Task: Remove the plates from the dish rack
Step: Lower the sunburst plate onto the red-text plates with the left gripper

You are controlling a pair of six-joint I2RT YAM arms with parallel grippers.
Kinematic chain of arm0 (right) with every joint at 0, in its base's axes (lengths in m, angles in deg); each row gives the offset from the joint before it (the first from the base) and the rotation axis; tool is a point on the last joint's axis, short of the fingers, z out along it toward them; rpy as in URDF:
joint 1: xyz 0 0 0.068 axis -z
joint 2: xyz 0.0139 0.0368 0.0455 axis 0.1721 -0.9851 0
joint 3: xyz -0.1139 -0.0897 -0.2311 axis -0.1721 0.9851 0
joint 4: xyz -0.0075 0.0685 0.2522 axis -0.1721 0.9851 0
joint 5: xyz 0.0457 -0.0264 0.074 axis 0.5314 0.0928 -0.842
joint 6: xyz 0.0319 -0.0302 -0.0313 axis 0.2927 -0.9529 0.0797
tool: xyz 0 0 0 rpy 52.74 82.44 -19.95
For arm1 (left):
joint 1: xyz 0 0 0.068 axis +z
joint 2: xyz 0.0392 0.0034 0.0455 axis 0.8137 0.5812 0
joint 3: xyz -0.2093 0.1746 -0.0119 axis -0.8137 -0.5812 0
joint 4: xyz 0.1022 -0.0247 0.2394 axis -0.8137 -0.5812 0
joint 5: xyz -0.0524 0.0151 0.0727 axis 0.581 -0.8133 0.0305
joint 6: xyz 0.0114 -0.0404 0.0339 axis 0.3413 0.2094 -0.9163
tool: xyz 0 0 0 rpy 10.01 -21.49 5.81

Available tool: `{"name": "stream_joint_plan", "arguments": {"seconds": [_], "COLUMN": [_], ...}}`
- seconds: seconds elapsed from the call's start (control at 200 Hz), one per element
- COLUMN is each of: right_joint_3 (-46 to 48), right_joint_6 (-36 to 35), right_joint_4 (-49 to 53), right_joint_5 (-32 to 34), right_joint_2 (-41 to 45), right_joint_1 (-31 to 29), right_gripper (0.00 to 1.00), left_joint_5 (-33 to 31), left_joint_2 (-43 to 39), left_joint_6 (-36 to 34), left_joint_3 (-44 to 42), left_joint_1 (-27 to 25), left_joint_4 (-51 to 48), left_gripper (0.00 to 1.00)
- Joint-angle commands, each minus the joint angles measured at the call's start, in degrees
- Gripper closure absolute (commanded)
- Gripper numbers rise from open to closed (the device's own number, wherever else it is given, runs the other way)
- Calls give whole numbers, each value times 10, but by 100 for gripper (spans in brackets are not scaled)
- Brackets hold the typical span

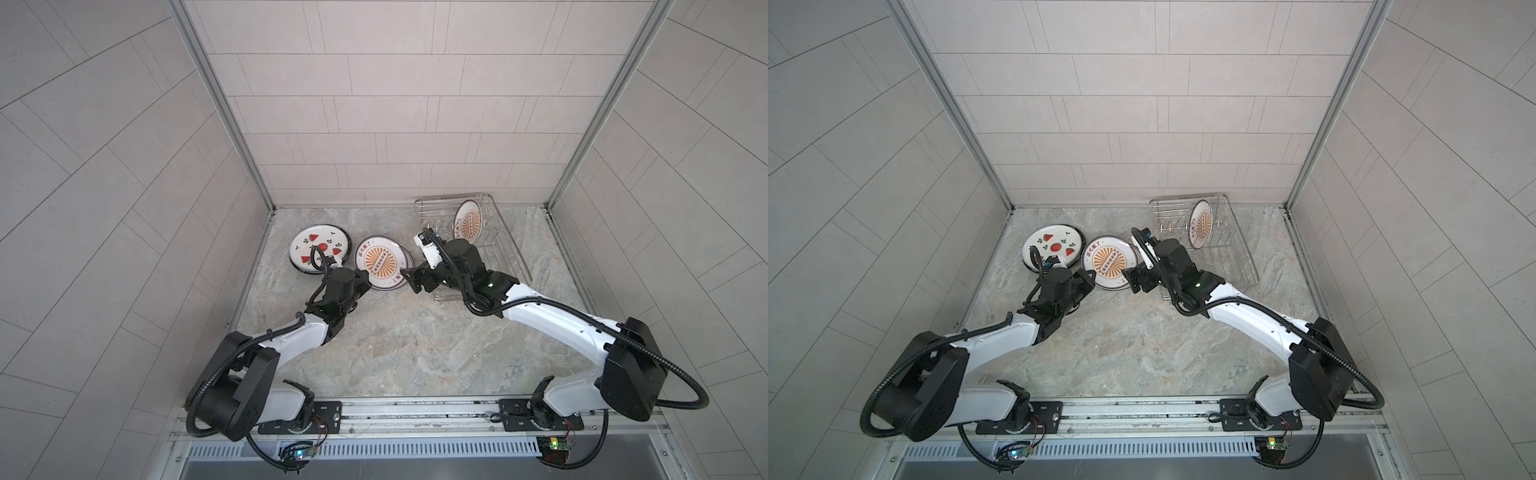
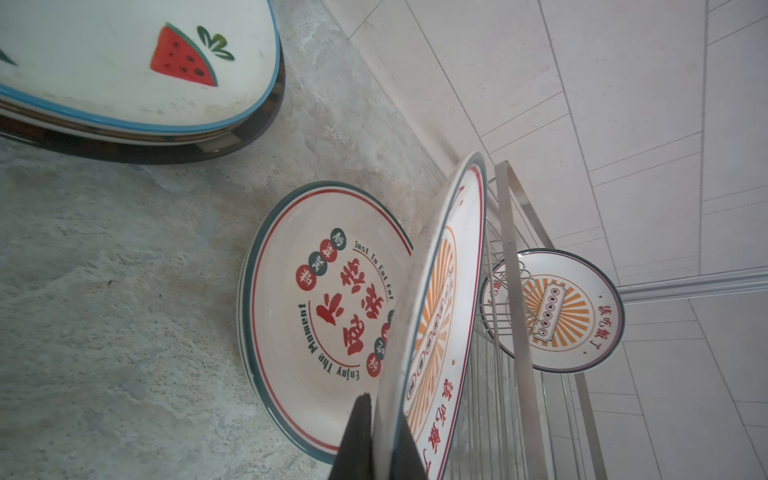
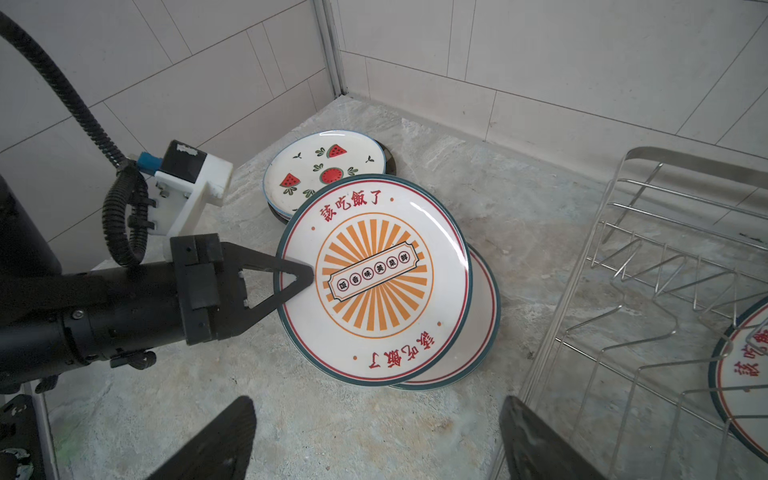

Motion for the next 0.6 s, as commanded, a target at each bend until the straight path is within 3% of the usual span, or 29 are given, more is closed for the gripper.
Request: {"name": "stream_joint_plan", "arguments": {"seconds": [0.0, 0.165, 0.595], "right_joint_3": [-20, -41, -54], "right_joint_6": [-27, -33, -44], "right_joint_4": [23, 43, 60], "right_joint_5": [19, 64, 86], "right_joint_2": [-15, -40, -67], "right_joint_1": [-8, -15, -18], "right_gripper": [8, 9, 10], "left_joint_5": [-30, -32, 12], "left_joint_2": [12, 50, 138], "left_joint_6": [7, 11, 29], "left_joint_3": [36, 67, 82], "left_joint_1": [2, 4, 24], "left_joint_4": [-11, -33, -3], "left_gripper": [100, 100, 100]}}
